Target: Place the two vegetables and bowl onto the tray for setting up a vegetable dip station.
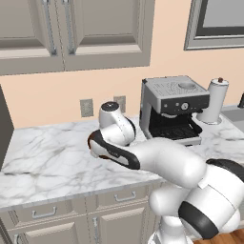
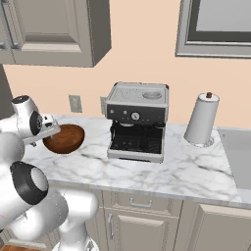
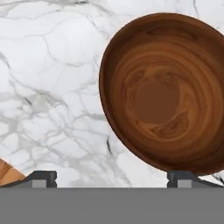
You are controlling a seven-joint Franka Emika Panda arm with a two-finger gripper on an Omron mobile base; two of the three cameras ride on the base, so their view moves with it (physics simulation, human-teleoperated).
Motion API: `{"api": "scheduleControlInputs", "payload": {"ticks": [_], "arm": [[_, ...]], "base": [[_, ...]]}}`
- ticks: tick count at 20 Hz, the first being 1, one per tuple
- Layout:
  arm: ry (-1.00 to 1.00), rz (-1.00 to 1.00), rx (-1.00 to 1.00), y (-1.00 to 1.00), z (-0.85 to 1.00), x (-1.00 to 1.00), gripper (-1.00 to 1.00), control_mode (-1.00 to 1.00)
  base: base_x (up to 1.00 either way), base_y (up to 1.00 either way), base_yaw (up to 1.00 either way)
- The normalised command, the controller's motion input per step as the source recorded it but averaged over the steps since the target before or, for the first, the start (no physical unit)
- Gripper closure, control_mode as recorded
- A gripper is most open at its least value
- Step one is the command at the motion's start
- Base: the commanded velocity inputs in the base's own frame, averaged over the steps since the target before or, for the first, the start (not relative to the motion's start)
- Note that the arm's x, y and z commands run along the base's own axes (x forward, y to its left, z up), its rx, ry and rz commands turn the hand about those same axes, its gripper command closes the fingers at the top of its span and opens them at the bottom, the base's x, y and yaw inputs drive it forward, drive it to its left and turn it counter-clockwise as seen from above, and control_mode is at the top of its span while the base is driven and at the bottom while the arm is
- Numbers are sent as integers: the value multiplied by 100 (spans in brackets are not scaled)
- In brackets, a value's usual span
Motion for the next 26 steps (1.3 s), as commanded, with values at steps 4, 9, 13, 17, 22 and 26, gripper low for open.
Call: {"api": "scheduleControlInputs", "payload": {"ticks": [4, 9, 13, 17, 22, 26], "arm": [[0, 10, -1, 11, -15, 33, -100, -100], [0, 5, -1, 2, -22, 32, -100, -100], [0, 3, -4, 7, -32, 23, -100, -100], [0, 1, -3, 17, -26, 3, -100, -100], [0, 1, -1, 9, -29, 7, -100, -100], [0, 0, -2, 7, -32, 7, -100, -100]], "base": [[0, 0, 0], [0, 0, 0], [0, 0, 0], [0, 0, 0], [0, 0, 0], [0, 0, 0]]}}
